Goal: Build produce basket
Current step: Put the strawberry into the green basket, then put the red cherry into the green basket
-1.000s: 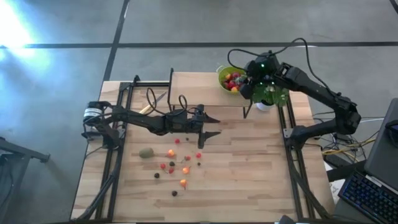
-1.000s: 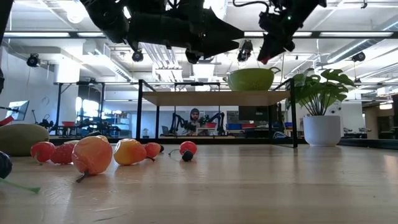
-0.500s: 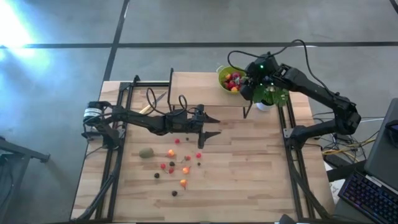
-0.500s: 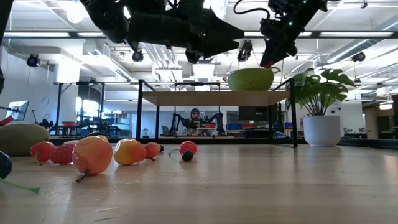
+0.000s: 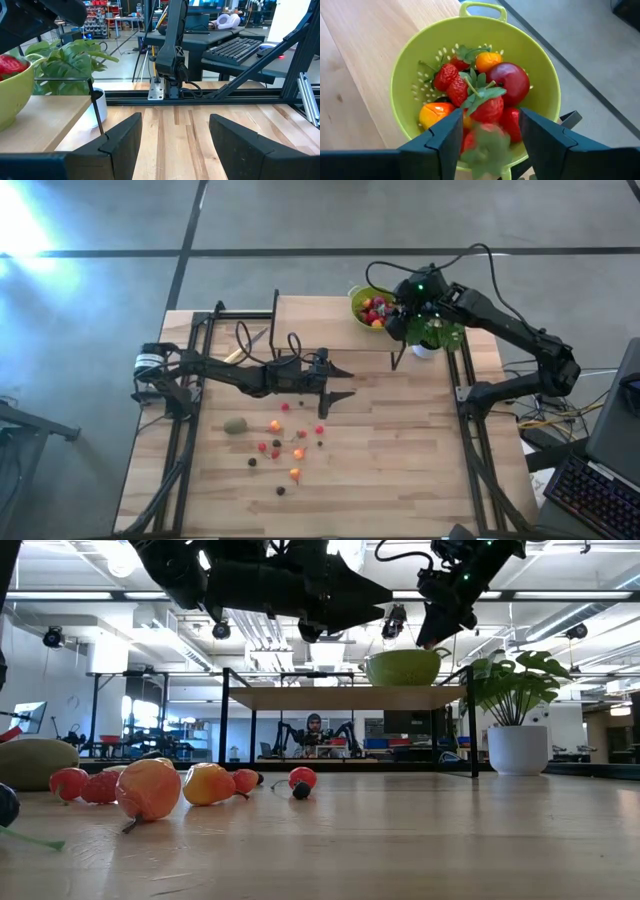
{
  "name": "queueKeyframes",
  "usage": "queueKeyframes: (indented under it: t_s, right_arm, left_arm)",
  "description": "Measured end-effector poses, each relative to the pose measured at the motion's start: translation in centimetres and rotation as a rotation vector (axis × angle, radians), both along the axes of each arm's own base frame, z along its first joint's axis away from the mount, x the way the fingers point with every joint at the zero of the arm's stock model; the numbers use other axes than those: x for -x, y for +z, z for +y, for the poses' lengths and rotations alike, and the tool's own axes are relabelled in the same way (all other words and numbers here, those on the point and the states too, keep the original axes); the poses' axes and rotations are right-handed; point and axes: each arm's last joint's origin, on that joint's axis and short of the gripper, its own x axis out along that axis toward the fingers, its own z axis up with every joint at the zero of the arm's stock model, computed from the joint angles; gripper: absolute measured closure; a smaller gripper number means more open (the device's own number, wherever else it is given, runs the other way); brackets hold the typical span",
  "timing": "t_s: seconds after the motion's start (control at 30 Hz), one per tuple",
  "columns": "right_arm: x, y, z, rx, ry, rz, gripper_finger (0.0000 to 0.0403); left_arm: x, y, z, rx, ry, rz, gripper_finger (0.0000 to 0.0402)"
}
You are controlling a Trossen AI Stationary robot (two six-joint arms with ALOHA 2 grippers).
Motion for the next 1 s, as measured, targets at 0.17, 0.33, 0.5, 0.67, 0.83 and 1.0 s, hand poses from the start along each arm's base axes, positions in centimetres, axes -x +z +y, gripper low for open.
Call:
queueKeyframes:
  t_s: [0.17, 0.33, 0.5, 0.67, 0.83, 1.0]
  right_arm:
    - [0.0, 0.0, 0.0, 0.003, 0.002, -0.001, 0.0188]
    - [-0.1, 0.2, 0.3, 0.010, 0.017, -0.003, 0.0174]
    - [-0.5, 0.7, 1.8, 0.021, 0.073, -0.020, 0.0167]
    - [-1.1, 1.4, 4.2, 0.021, 0.150, -0.052, 0.0167]
    - [-1.9, 1.5, 7.1, -0.012, 0.245, -0.061, 0.0182]
    - [-2.9, 0.6, 9.9, -0.048, 0.344, -0.049, 0.0195]
  left_arm:
    - [0.0, -0.1, 0.0, 0.000, 0.000, 0.011, 0.0163]
    - [0.1, -0.9, -0.1, -0.023, -0.025, 0.096, 0.0163]
    - [0.3, -1.6, -0.7, -0.072, -0.075, 0.175, 0.0163]
    - [0.5, -2.4, -1.8, -0.087, -0.112, 0.260, 0.0163]
    - [1.2, -3.9, -3.7, -0.166, -0.191, 0.425, 0.0163]
    - [1.7, -4.6, -4.8, -0.167, -0.225, 0.506, 0.0163]
